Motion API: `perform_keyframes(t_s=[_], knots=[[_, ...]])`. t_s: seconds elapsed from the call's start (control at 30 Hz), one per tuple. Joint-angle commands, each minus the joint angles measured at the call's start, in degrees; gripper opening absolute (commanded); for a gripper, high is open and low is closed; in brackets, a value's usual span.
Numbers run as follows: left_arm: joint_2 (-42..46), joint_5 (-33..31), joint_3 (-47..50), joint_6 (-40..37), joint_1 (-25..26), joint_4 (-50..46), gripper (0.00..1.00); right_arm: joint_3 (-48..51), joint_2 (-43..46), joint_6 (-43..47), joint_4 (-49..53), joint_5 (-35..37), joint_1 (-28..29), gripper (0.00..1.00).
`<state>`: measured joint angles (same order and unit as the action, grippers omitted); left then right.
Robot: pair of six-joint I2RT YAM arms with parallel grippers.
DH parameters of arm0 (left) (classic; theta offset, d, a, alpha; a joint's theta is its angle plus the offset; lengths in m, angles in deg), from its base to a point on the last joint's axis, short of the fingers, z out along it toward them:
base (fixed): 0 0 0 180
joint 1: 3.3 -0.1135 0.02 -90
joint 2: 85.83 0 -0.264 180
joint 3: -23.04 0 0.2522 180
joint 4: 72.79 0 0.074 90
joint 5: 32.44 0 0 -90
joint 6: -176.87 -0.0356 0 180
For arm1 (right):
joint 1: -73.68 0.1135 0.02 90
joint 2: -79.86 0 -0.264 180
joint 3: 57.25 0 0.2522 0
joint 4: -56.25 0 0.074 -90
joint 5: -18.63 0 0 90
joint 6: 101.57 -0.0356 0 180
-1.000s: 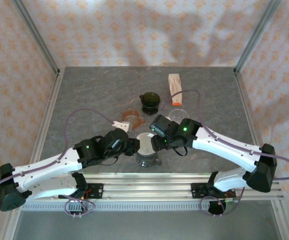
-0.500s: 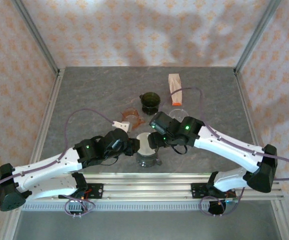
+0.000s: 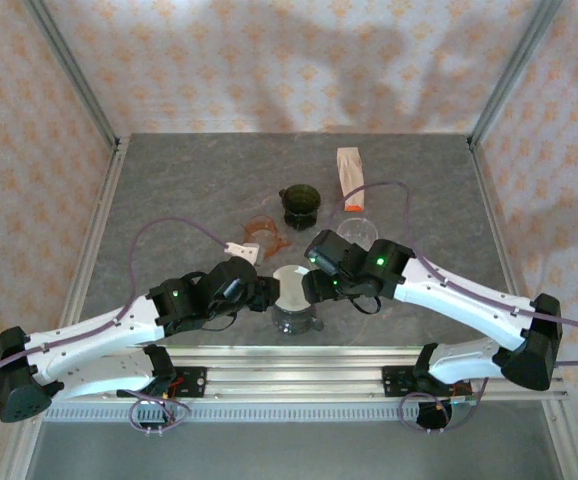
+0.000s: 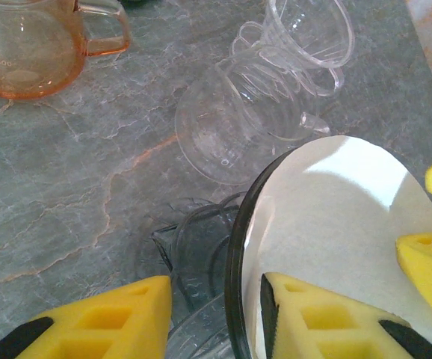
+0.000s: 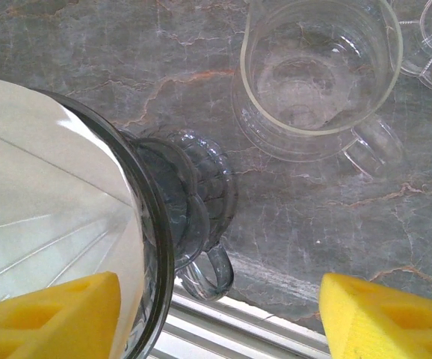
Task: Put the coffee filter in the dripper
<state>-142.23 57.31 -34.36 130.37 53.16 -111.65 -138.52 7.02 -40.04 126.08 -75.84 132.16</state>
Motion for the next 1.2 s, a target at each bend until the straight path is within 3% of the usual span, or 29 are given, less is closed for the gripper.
perform_keyframes(t_s=[0.0, 0.57, 0.9, 1.17], knots=[[0.2, -0.36, 0.62, 0.44, -0.39, 0.16, 0.4, -2.19, 1.42, 0.21, -0.52, 1.44, 0.28, 0.73], [2.4, -0.54, 0.22, 0.61, -0.33, 0.49, 0.59, -3.16, 4.72, -0.38, -0.47, 4.09, 0.24, 0.74], [4.55, -0.57, -0.72, 0.88, -0.35, -0.54, 0.62, -2.99, 7.41, -0.35, -0.74, 5.77, 0.3, 0.74], [11.05, -6.32, -2.42, 0.35, -0.36, -5.18, 0.71, 1.23, 14.36, 0.5, -3.97, 10.64, 0.27, 0.74]])
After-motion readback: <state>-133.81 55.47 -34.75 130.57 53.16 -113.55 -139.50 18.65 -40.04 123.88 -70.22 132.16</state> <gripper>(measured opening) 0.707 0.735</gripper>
